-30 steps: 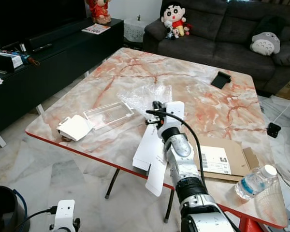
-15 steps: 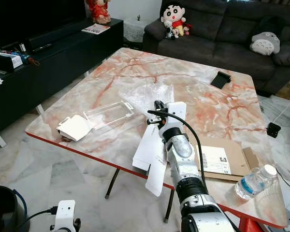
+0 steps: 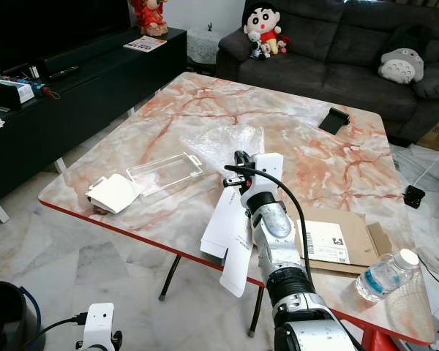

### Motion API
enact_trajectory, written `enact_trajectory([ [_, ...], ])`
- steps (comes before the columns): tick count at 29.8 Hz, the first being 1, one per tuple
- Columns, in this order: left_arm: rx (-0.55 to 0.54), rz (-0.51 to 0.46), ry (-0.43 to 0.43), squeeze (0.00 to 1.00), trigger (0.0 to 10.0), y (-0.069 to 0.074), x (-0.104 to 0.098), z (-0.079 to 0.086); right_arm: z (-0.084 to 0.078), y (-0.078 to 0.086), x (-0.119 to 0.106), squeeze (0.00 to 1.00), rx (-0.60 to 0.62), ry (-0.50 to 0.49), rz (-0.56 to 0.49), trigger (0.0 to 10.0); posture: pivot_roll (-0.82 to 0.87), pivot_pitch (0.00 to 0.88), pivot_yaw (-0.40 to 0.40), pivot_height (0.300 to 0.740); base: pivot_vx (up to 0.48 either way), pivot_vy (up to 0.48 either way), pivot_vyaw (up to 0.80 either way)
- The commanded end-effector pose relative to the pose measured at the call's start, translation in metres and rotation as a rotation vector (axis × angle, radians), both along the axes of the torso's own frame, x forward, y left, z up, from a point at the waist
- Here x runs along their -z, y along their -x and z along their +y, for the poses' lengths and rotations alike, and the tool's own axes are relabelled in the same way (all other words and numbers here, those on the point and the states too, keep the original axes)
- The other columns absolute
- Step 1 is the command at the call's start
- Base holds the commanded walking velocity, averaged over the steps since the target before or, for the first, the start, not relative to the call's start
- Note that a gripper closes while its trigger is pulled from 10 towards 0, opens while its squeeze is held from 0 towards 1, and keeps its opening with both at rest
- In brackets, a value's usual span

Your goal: Picking trash to rubbish bin

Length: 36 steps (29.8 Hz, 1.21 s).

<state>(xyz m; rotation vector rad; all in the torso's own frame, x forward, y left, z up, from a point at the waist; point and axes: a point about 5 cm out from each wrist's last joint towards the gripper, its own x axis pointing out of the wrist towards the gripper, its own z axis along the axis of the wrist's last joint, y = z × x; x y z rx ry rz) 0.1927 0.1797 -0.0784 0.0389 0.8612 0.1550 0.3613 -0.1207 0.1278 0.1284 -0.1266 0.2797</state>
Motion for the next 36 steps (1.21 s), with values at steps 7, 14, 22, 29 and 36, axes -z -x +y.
enact_trajectory([
  [7,-0.006,-0.001,0.008,0.00,10.0,0.002,0.001,-0.001,-0.005,-0.004,-0.007,0.00,0.022,-0.017,-0.020,10.0,-0.05,0.000,-0.075,0.740,-0.210,0.000,0.00],
  [14,-0.007,-0.003,0.009,0.00,10.0,0.001,0.001,-0.001,-0.006,-0.003,-0.005,0.00,0.024,-0.019,-0.015,10.0,-0.05,0.000,-0.075,0.740,-0.270,0.000,0.00],
  [22,-0.007,-0.002,0.009,0.00,10.0,0.002,0.001,-0.001,-0.005,-0.004,-0.006,0.00,0.021,-0.023,-0.015,10.0,-0.05,0.000,-0.077,0.740,-0.288,0.000,0.00],
  [29,-0.006,-0.006,0.010,0.00,10.0,0.000,0.000,-0.002,-0.009,-0.004,-0.003,0.00,0.033,-0.032,-0.003,10.0,-0.05,0.000,-0.082,0.740,-0.289,0.000,0.00],
  [36,-0.007,-0.005,0.011,0.00,10.0,0.001,0.001,-0.003,-0.016,-0.002,0.001,0.00,0.051,-0.042,0.016,10.0,-0.05,0.000,-0.086,0.740,-0.289,0.000,0.00],
])
